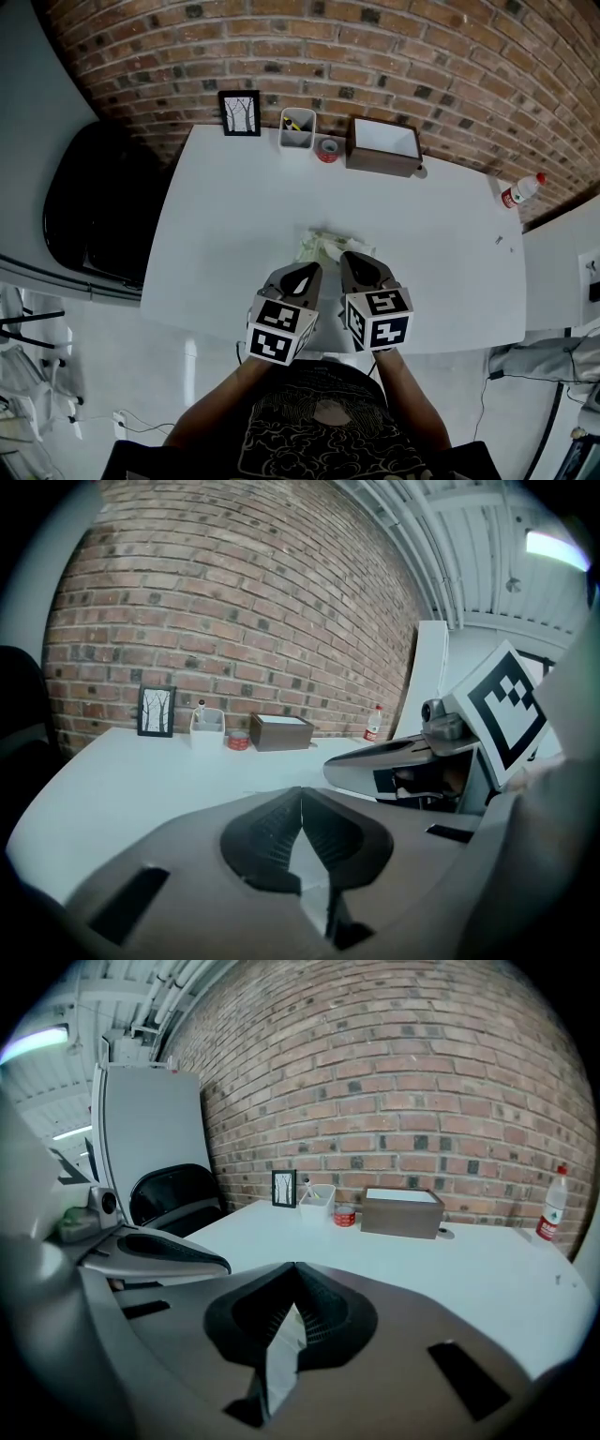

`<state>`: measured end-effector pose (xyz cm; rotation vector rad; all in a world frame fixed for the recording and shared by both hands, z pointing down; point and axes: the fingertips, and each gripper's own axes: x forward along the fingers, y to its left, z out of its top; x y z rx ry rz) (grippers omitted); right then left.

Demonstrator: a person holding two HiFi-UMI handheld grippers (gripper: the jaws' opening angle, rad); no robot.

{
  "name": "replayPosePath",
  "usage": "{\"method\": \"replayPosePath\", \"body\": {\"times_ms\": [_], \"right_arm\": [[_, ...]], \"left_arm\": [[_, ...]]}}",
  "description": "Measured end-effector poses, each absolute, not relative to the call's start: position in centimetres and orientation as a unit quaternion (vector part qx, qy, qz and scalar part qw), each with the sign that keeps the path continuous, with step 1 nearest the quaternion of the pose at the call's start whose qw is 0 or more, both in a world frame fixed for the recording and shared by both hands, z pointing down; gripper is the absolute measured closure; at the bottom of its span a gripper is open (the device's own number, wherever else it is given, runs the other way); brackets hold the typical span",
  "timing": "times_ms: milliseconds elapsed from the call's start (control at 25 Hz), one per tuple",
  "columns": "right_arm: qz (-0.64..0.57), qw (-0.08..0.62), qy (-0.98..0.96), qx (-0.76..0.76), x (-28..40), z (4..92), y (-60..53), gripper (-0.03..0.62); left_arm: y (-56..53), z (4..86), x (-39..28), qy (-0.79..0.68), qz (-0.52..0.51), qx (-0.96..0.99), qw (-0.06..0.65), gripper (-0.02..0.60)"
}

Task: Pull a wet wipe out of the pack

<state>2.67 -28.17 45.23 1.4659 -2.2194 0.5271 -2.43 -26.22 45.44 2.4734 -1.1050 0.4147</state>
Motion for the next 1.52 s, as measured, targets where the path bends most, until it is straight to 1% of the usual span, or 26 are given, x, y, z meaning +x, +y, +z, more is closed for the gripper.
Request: {"method": "replayPosePath", "body": {"times_ms": [720, 1240, 1520], "right_arm": [[0.161, 0.153, -0.825, 0.52, 4.4, 39.9, -26.5, 0.577], [0.156, 0.142, -0.837, 0.506, 6.5, 39.3, -24.1, 0.577], [0.156, 0.149, -0.846, 0.488, 7.5, 39.8, -22.9, 0.577]], "left_arm": [[-24.6, 44.0, -1.2, -0.428, 0.141, 0.873, 0.187, 0.569], [-23.1, 42.0, 0.9, -0.458, 0.123, 0.864, 0.17, 0.568], [-22.3, 42.0, 2.6, -0.474, 0.126, 0.855, 0.168, 0.569]]}}
